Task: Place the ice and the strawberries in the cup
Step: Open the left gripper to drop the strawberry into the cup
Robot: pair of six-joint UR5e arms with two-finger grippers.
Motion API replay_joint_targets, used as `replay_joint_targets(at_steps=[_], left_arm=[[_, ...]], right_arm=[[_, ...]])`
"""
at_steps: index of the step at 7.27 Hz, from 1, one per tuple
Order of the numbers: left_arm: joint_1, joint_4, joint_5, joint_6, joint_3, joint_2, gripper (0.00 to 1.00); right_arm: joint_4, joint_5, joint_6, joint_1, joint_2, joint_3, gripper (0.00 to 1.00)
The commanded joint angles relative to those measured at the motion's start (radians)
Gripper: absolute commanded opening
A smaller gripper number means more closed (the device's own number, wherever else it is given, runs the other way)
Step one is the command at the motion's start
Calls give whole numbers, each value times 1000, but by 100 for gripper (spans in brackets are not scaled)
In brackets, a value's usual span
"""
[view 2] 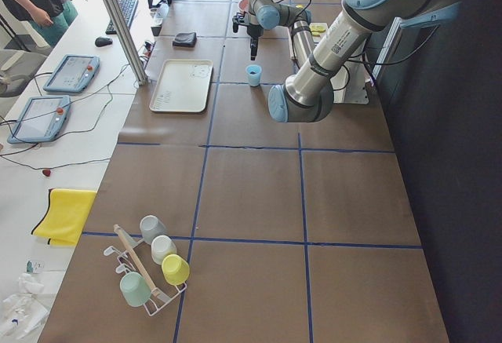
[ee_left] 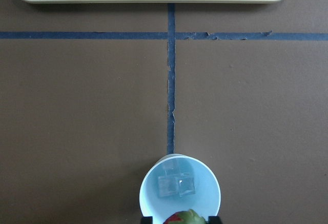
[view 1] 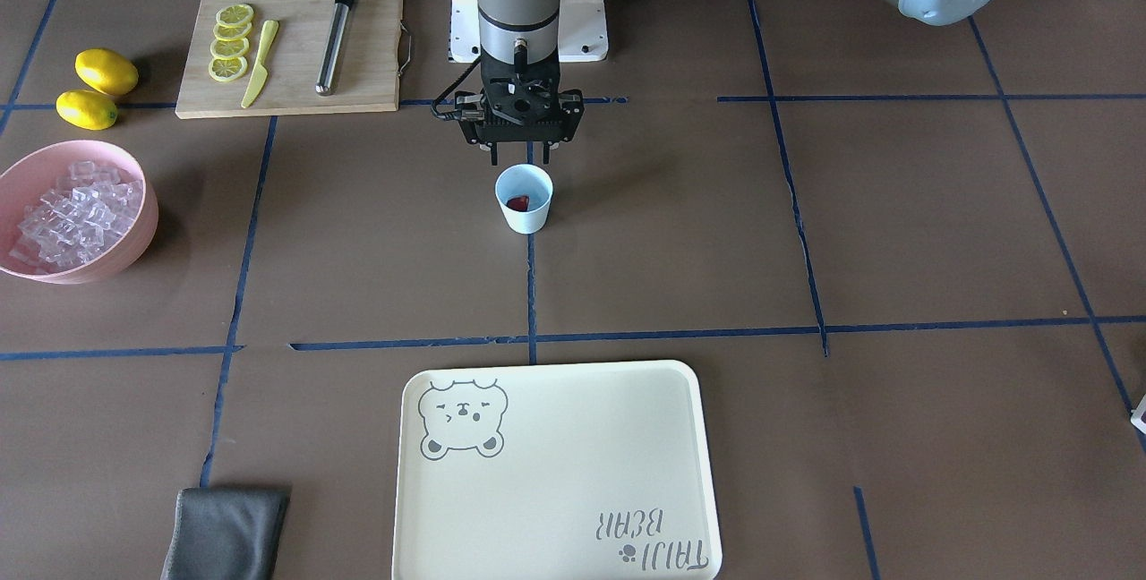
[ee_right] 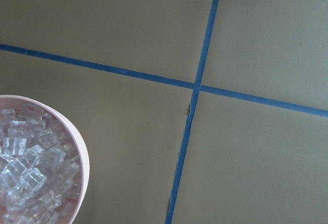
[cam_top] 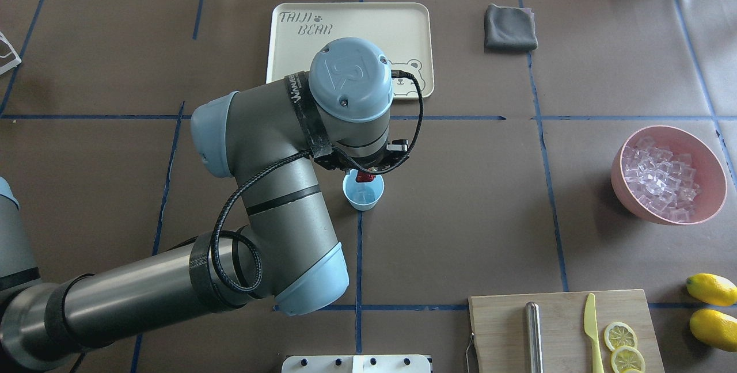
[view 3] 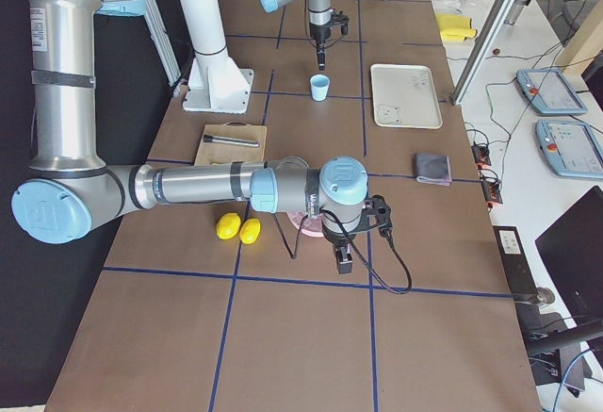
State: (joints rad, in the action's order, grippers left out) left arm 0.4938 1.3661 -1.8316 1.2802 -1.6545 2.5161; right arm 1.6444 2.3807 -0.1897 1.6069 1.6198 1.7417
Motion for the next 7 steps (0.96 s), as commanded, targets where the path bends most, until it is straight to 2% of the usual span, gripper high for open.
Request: replay_joint_targets(at_steps=[1,5,6,7], left_arm=[[0,8,0,5,2,1,100],[5,-7,0,-59,-5,-6,100],[28,-42,-5,-123,-14,-13,100],[44,-92,-6,-178,-65,-40,100]], right_arm=[[0,0,-1,1,3,1,100],[0,-2,-1,1,3,-1,100],[0,-2,-2,1,5,2,100],[0,-2,-2,1,6,2,100]])
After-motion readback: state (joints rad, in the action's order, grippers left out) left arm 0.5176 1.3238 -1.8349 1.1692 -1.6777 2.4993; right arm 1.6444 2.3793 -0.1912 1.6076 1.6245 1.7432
